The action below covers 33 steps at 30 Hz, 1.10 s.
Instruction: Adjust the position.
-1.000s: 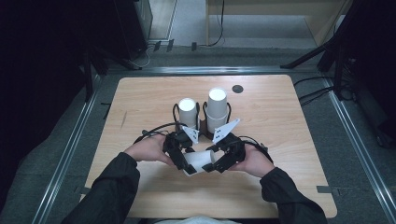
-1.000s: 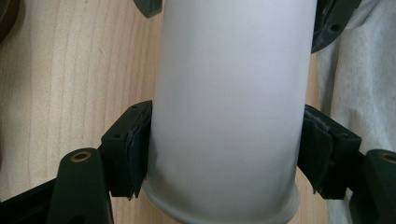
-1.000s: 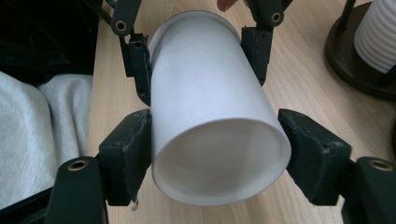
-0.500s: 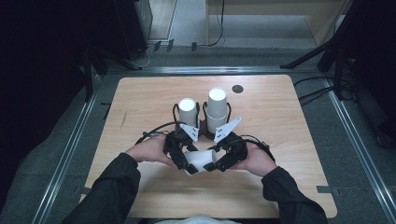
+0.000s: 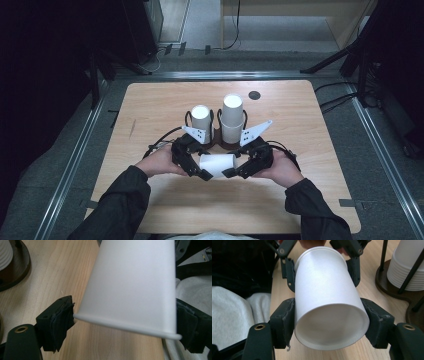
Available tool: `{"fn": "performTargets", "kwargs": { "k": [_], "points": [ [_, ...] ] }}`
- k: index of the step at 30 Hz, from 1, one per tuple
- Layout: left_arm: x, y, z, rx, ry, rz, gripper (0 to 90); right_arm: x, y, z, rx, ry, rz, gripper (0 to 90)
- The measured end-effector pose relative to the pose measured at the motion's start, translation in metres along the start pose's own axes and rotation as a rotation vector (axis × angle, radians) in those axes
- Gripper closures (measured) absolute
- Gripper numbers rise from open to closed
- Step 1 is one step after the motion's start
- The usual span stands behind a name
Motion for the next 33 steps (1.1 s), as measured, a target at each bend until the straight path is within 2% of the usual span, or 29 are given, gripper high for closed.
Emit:
{"fn": "performTargets", "kwargs": {
  "k": [6,9,18,21,24,27,33],
  "points": [
    [-0.004,-0.003,-0.002,-0.082,-0.03,0.019,12.3,0.001,-0.006,-0.004,-0.032,0.011,-0.009,33.5],
    [-0.006,-0.006,-0.005,-0.142,-0.057,0.04,12.9,0.002,-0.008,-0.009,-0.061,0.015,-0.022,33.5],
    [-0.009,-0.011,-0.01,-0.236,-0.095,0.076,13.2,0.002,-0.01,-0.017,-0.11,0.035,-0.048,33.5],
    [-0.008,-0.017,-0.012,-0.277,-0.105,0.08,17.0,0.001,-0.01,-0.018,-0.121,0.041,-0.046,33.5],
    [-0.008,-0.018,-0.012,-0.278,-0.098,0.078,18.8,0.0,-0.009,-0.019,-0.132,0.054,-0.057,33.7],
    [-0.008,-0.016,-0.009,-0.254,-0.093,0.07,19.9,0.0,-0.007,-0.017,-0.119,0.055,-0.058,33.7],
    [-0.008,-0.016,-0.008,-0.236,-0.08,0.054,20.9,0.001,-0.005,-0.015,-0.101,0.056,-0.06,33.5]
  ]
}}
Point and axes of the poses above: each handheld gripper's, and its own axes: y roughly forward along the jaws, z roughly out of its underside, x roughly to its left, the point moved 10 cm from there along y, roughly forward along the jaws, and after that the axes turned 2 degrees about -y, right-handed, at the moved point
